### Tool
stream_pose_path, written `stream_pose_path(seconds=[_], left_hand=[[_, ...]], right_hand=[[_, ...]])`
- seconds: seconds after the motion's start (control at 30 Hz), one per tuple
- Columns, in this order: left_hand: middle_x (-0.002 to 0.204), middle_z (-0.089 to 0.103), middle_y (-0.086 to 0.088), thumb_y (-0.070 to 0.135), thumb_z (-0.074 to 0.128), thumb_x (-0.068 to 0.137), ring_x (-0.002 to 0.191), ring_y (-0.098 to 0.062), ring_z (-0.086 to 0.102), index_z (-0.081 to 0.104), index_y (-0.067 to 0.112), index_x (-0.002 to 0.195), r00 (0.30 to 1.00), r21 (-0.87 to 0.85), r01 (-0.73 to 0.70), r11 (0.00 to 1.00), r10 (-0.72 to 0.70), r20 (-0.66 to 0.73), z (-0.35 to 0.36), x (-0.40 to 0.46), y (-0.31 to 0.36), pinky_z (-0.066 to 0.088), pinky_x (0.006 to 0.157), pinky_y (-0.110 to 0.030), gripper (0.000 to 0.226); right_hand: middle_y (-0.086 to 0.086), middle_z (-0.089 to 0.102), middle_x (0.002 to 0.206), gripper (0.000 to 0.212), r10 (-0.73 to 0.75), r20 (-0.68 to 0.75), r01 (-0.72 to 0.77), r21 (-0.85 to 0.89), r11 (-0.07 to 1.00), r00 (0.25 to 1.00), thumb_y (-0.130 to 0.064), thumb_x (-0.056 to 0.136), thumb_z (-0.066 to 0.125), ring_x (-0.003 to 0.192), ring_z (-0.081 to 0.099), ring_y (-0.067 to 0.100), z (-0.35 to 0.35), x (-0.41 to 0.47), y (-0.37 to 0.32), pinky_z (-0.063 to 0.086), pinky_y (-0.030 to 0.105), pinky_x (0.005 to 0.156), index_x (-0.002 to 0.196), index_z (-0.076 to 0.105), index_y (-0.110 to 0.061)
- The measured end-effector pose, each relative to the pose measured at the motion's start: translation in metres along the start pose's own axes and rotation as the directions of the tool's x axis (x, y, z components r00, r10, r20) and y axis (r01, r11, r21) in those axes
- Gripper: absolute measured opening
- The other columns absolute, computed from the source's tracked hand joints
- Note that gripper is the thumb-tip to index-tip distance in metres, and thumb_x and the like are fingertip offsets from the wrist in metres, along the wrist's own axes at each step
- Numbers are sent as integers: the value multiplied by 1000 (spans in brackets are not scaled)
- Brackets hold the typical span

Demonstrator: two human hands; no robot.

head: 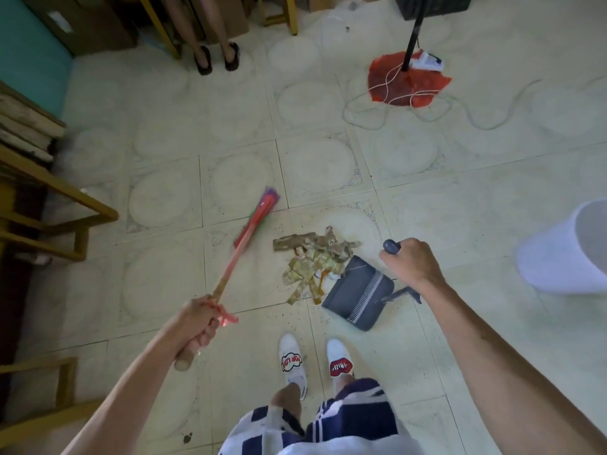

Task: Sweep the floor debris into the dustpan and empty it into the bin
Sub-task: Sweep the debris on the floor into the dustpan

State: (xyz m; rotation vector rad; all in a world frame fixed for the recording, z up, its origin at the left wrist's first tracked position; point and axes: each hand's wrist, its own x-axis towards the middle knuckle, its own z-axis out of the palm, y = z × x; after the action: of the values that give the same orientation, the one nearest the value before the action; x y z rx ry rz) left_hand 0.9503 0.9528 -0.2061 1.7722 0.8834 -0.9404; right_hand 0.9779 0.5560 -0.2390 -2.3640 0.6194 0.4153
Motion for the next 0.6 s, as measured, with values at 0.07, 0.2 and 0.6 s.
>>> stream_pose_path(seconds=[0.07, 0.2, 0.6], left_hand=[[42, 45, -2, -4, 38, 98, 22, -5, 30, 64, -11, 94, 998, -77, 27, 997, -32, -62, 14, -8, -14, 24, 26, -8, 28], [42, 57, -3, -3, 41, 99, 23, -6, 33, 62, -6, 86, 987, -168, 52, 984, -76, -140, 41, -24, -46, 28, 25, -11, 25], [36, 44, 0, -1, 44, 96, 25, -12, 36, 60, -4, 83, 961, -85, 260, 962, -267, -79, 94, -117, -193, 28, 29, -14, 21]], right_hand=[[1, 50, 46, 34, -7, 57, 7, 6, 1000, 998, -34, 75, 61, 40, 47, 18, -8, 9, -2, 32, 22, 43, 51, 47, -13], [1, 46, 46, 33, -33, 88, 31, 26, 999, 996, -32, 73, 61, 41, 42, 19, -19, 13, 3, 30, 27, 44, 50, 44, -15], [4, 52, 54, 25, -79, 101, 71, 80, 994, 992, -27, 76, 61, 43, 49, 21, -5, -3, -3, 37, 25, 47, 59, 52, -11]])
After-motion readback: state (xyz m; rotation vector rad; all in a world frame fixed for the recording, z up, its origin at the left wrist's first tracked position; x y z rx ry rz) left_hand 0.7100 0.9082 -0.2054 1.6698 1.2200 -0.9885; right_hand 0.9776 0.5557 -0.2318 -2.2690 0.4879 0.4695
